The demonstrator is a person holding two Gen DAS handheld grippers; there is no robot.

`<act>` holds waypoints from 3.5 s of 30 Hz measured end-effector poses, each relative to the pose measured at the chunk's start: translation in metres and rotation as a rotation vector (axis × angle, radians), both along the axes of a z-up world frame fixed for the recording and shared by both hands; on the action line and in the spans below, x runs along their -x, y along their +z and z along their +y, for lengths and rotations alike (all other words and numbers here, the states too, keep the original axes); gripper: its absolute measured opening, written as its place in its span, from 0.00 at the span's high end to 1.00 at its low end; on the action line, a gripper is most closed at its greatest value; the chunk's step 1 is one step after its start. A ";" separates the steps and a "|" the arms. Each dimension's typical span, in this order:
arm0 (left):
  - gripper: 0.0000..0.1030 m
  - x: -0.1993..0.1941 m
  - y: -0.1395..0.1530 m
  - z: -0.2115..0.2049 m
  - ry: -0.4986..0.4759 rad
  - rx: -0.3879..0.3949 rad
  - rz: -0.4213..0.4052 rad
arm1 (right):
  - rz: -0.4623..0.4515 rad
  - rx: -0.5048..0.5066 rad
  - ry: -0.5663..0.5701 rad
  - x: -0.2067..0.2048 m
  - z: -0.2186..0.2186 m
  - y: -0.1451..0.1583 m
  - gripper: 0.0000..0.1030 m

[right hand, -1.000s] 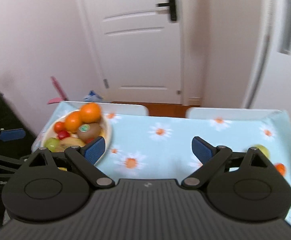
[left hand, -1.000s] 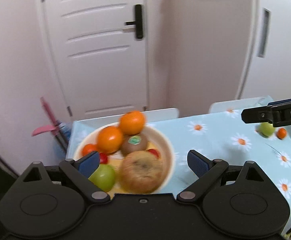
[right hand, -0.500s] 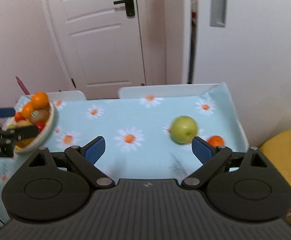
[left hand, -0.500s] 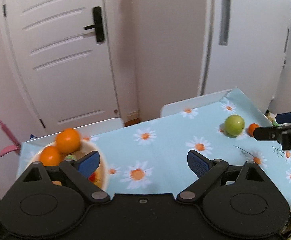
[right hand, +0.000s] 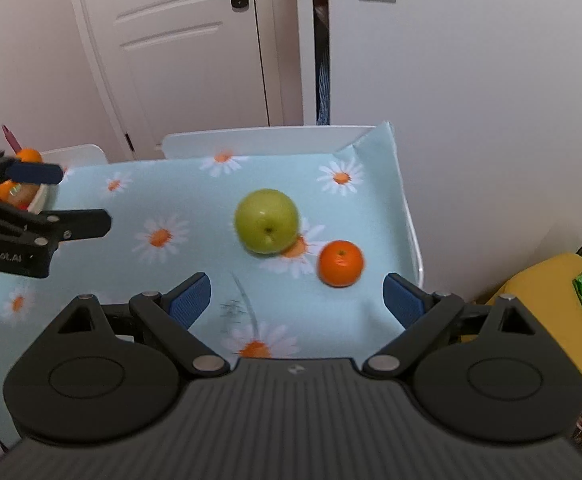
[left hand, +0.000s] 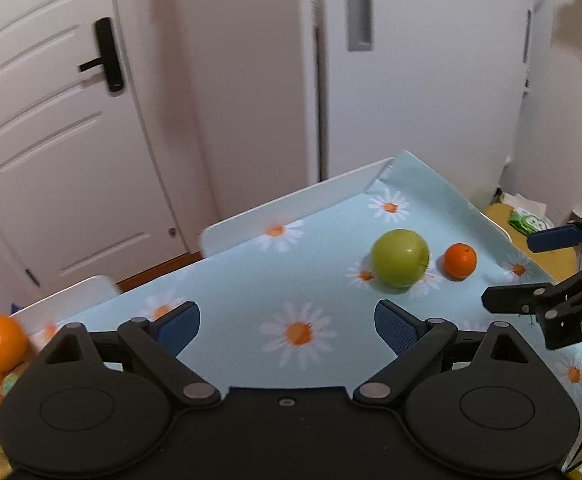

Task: Organize fruits
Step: 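Close the left gripper on the last green apple while the right gripper approaches a mandarin, then close the right gripper on the small mandarin, then carry the green apple and mandarin to the cream bowl and lower them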

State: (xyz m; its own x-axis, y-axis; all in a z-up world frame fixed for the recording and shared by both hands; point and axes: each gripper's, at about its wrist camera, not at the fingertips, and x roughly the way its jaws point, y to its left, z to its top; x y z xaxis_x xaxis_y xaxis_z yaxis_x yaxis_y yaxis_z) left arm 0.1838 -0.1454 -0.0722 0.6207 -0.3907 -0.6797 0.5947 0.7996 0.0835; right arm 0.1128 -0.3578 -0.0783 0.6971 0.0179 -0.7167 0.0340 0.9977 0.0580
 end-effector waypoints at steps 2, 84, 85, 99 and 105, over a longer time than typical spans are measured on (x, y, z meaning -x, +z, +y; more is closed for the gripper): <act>0.06 -0.006 -0.007 -0.013 -0.024 -0.004 0.003 | 0.005 0.010 0.015 -0.004 -0.007 -0.006 0.00; 0.40 0.006 0.026 -0.007 0.007 0.027 -0.032 | -0.122 0.101 0.308 -0.033 0.033 0.021 0.50; 0.40 0.009 0.030 0.001 0.031 0.036 -0.032 | -0.122 0.082 0.316 -0.033 0.037 0.025 0.50; 0.40 0.020 0.068 0.128 0.307 0.086 -0.076 | -0.154 -0.001 0.474 -0.051 0.146 0.070 0.50; 0.40 0.011 0.072 0.183 0.382 0.075 -0.087 | -0.151 -0.014 0.533 -0.067 0.205 0.074 0.50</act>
